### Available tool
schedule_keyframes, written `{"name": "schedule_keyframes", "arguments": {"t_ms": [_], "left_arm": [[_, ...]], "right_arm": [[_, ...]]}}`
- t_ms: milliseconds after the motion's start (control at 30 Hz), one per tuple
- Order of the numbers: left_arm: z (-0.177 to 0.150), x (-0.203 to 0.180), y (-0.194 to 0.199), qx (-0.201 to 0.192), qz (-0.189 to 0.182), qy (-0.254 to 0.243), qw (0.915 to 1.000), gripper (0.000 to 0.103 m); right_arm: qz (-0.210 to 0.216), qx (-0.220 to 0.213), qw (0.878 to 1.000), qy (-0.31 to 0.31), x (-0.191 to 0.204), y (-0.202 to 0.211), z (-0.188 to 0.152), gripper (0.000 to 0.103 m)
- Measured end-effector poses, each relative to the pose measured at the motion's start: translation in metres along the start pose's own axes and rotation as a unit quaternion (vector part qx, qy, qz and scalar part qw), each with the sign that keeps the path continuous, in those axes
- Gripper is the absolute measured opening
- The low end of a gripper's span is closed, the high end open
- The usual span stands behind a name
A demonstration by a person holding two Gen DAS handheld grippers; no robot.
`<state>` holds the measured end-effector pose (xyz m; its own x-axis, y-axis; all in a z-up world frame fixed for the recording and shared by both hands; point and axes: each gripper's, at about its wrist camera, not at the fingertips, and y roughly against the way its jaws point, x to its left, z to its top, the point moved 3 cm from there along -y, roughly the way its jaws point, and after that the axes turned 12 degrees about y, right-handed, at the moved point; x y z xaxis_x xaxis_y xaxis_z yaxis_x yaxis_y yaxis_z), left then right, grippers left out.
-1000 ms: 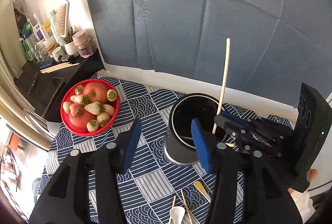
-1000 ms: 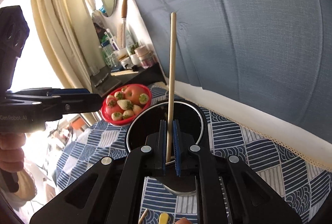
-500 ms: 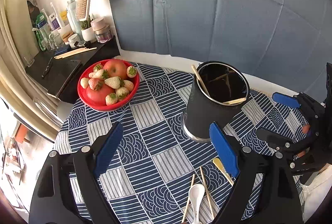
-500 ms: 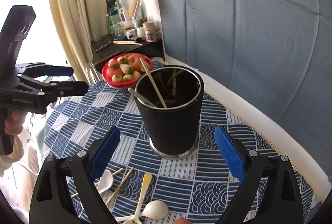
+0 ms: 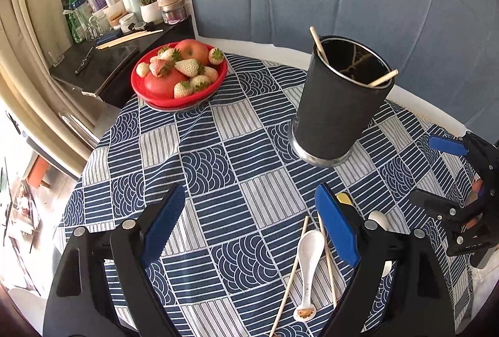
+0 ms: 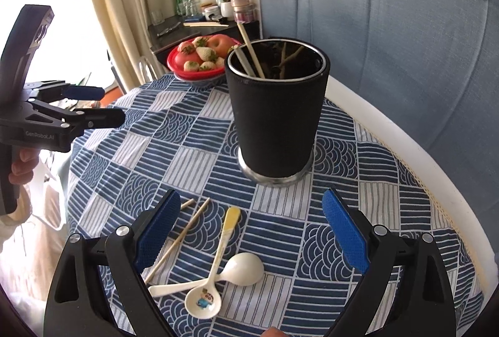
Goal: Organize utensils
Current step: 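Move the left tool to the white spoon and close on its bowl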
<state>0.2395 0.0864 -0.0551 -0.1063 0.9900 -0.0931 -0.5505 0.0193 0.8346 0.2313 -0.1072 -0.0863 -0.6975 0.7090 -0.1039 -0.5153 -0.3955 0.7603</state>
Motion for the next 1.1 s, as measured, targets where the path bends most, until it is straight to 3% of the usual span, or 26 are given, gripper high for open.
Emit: {"name": "schedule_keyframes", "arguments": {"t_ms": [267, 633, 967, 1100], "left_arm": [[-0.035, 0.017, -0.002, 0.020, 0.015, 0.018, 0.9995, 0.084], [-0.065, 0.034, 0.002, 0.021, 0.032, -0.003, 0.9992, 0.084], [-0.086, 0.040, -0.010, 0.039, 0.029, -0.014, 0.9987, 0.084], [-0.091, 0.042, -0.014, 0.046, 0.024, -0.013, 0.9985, 0.084]], "right_arm": [[0.042, 0.028, 0.998, 0.033, 0.026, -0.020, -0.011, 0.088], [0.088, 0.058, 0.992, 0.067, 0.062, -0.060, -0.006, 0.088], [0.101, 0.086, 0.987, 0.095, 0.079, -0.093, -0.002, 0.086], [0.108, 0.103, 0.985, 0.089, 0.079, -0.106, -0.003, 0.074]]}}
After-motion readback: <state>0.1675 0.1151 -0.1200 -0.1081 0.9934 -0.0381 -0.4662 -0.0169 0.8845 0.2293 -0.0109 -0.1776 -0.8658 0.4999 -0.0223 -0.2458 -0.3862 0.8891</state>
